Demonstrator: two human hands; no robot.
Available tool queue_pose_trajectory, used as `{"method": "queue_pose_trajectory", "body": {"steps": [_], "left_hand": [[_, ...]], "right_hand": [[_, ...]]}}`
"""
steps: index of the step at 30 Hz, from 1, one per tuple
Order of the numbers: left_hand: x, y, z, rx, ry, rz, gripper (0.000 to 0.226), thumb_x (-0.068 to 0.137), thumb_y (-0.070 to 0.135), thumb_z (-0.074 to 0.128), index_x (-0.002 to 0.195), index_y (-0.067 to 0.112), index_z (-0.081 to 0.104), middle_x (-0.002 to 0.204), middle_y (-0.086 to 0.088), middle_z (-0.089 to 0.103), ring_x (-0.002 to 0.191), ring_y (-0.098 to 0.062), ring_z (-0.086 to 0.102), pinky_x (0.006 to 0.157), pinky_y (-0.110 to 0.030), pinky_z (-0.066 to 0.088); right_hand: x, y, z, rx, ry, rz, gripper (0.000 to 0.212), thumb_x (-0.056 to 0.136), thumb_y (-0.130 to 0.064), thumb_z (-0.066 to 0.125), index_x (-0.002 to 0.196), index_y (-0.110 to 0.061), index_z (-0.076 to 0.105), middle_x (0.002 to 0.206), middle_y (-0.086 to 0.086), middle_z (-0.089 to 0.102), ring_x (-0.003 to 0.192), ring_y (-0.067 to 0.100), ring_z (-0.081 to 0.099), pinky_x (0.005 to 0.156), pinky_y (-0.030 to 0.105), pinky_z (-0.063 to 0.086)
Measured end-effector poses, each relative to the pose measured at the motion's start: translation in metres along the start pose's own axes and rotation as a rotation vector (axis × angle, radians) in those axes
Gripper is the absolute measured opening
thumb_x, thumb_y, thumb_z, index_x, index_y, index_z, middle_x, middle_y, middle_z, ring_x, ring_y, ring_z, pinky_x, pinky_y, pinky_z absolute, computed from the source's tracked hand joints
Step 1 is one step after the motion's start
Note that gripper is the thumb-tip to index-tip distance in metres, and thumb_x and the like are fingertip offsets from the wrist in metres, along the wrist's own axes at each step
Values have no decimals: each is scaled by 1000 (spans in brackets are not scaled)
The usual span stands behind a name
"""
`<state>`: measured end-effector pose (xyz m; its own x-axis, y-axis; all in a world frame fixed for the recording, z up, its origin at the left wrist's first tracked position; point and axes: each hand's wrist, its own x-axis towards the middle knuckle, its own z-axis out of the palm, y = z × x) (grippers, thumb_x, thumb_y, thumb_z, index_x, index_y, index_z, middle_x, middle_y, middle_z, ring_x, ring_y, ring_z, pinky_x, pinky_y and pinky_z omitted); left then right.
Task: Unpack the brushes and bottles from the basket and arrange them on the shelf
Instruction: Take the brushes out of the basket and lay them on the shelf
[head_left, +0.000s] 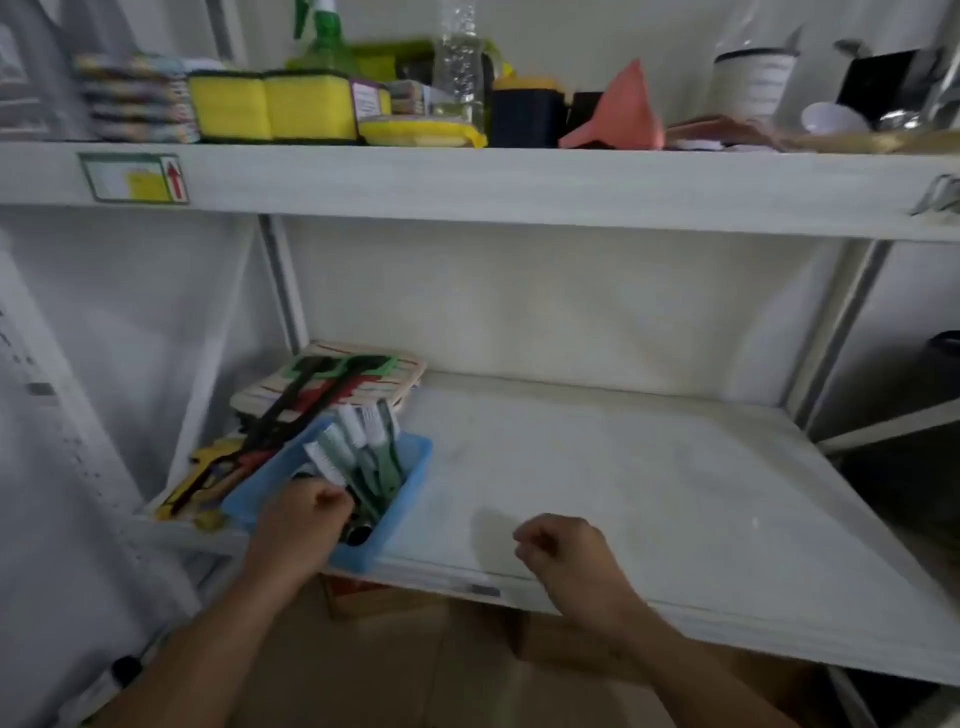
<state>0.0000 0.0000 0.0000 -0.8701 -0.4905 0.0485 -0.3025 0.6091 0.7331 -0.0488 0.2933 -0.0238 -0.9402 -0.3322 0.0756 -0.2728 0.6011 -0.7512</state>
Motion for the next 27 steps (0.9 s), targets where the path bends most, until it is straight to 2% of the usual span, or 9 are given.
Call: {"method": "queue_pose_trajectory", "body": {"steps": [2,5,7,9,12,15,19,23,27], "left_hand": [[24,-7,-6,37,15,-78,31,91,23,56,77,-3,66,77,-28,66,73,-43,65,58,-39,44],[51,-9,-2,122,-15,-115,32,91,22,57,72,-2,66,73,-26,66,63,-34,61,58,-44,49],[58,-5,12,195,-9,-97,35,89,27,59,64,3,62,61,-16,64,54,-30,59,52,-44,50],[62,-5,25,266,64,-118,36,89,32,60,60,11,56,52,-5,55,45,-21,49,43,-32,39],[67,-8,35,371,95,-150,25,91,28,59,72,11,62,60,0,55,53,-17,52,47,-29,38],[74,-12,41,397,144,-164,22,91,29,58,78,12,62,65,0,55,61,-19,56,57,-32,45],[79,-14,46,316,206,-244,26,88,36,60,78,12,61,66,0,58,55,-16,53,52,-29,39],[77,-18,42,81,309,-259,36,89,37,53,75,5,61,67,-9,63,59,-25,59,53,-31,41],[68,-6,27,-153,398,-130,28,95,30,49,76,10,51,69,-8,57,61,-23,54,56,-37,41]], "right_hand": [[29,-19,20,-5,-3,-41,16,86,-20,64,98,-23,74,93,-11,74,84,2,65,75,9,46],[65,-52,57,5,-44,-88,18,86,-18,61,97,-20,75,98,-2,76,91,13,67,85,26,52],[87,-71,80,-22,-57,-112,20,88,-17,57,97,-17,75,100,3,75,92,20,66,83,29,53],[108,-87,103,-118,-74,-151,19,88,-17,54,92,-14,72,94,10,73,86,27,65,74,33,55],[135,-106,131,-291,-78,-170,13,88,-15,52,82,-7,62,89,17,69,80,33,65,63,34,50],[152,-112,149,-420,-46,-166,12,88,-5,51,89,-6,63,95,18,69,85,35,67,63,36,46],[161,-108,161,-508,-39,-203,15,88,2,49,91,-4,62,97,20,68,87,37,67,66,41,51],[160,-110,155,-195,36,-40,9,82,-16,59,78,-8,59,85,16,66,78,34,64,61,35,50],[146,-112,121,156,85,41,23,75,-22,58,56,-10,53,52,3,50,46,16,47,44,30,39]]}}
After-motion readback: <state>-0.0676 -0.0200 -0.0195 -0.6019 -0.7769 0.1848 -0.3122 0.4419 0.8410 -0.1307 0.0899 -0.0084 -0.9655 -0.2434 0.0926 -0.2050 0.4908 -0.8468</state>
